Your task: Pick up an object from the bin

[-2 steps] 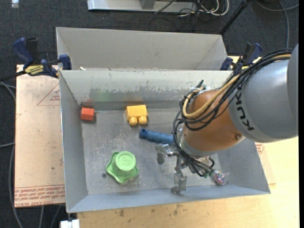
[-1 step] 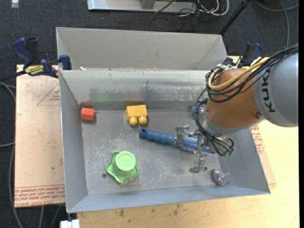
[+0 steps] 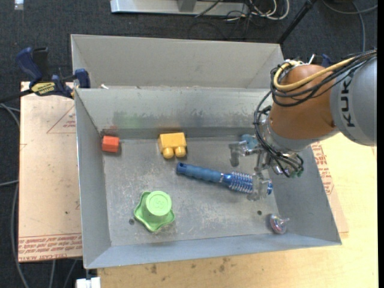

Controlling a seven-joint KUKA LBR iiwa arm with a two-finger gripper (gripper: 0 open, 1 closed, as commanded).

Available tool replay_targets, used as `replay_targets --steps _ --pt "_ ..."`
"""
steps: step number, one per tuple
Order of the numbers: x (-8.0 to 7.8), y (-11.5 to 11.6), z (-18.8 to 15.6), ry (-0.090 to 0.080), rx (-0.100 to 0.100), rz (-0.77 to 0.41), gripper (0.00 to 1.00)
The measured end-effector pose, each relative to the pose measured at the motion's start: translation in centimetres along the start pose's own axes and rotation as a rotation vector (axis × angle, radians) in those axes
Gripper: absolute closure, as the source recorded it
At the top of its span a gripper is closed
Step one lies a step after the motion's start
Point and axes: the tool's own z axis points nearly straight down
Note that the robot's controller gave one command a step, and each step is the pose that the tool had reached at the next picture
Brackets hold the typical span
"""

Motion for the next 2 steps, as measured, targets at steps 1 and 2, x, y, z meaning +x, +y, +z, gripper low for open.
replay_targets --steps 1,2 --pt "-3.82 -0.71 7.36 0.006 -0.004 -0.013 0.0" --pt "-3.87 -0.78 6.92 0.004 -0.003 -0.013 1.0"
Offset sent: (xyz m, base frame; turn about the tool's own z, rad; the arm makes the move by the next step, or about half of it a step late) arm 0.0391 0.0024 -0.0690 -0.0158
